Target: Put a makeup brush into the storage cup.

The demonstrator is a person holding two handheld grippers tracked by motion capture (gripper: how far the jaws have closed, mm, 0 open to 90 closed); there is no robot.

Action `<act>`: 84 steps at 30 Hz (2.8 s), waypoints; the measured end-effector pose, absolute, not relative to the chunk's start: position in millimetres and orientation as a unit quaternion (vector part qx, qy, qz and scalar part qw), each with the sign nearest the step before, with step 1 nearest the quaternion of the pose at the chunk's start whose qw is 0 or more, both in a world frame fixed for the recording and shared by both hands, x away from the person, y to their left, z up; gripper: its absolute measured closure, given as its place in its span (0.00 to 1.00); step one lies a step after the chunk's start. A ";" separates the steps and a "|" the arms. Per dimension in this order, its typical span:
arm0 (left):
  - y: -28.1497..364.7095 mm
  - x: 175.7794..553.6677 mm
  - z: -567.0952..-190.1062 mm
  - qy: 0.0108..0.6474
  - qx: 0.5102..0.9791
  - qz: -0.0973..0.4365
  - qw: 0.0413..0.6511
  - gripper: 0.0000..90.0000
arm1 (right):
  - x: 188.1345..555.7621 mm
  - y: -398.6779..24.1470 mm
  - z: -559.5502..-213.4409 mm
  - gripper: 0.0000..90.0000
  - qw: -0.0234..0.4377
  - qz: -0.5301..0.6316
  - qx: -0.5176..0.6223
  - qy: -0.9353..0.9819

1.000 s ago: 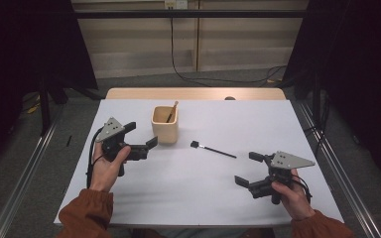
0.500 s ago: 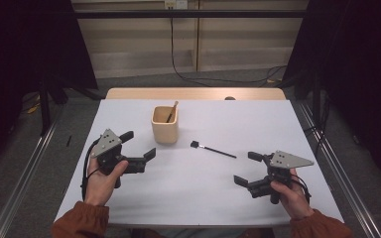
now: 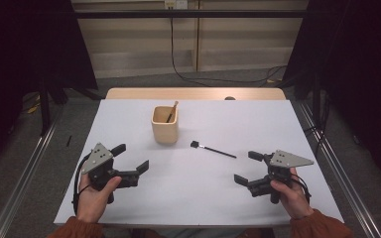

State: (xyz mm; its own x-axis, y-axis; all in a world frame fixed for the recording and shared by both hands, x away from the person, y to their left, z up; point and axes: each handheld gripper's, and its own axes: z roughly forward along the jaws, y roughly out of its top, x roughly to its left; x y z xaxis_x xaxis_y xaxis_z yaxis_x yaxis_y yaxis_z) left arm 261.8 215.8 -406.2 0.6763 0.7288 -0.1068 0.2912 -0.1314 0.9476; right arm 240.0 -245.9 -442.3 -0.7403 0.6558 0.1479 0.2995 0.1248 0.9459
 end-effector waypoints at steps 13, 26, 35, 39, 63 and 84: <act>234.2 242.9 -429.1 0.372 0.712 0.210 0.557 0.03 | 238.6 -249.0 -439.8 0.00 0.162 0.580 0.324 0.730; 237.9 238.9 -435.5 0.376 0.705 0.209 0.564 0.02 | 241.8 -249.5 -437.7 0.00 0.160 0.579 0.318 0.733; 238.5 233.6 -434.8 0.377 0.705 0.211 0.562 0.02 | 261.4 -249.2 -431.5 0.01 0.170 0.584 0.332 0.721; 236.3 231.2 -434.5 0.374 0.709 0.209 0.560 0.02 | 268.9 -251.4 -433.0 0.00 0.174 0.574 0.338 0.725; 238.2 230.2 -433.4 0.369 0.711 0.213 0.559 0.03 | 328.0 -236.9 -414.0 0.03 0.171 0.538 0.327 0.758; 241.5 232.0 -434.9 0.371 0.707 0.220 0.561 0.03 | 372.0 -222.5 -395.6 0.04 0.143 0.492 0.330 0.793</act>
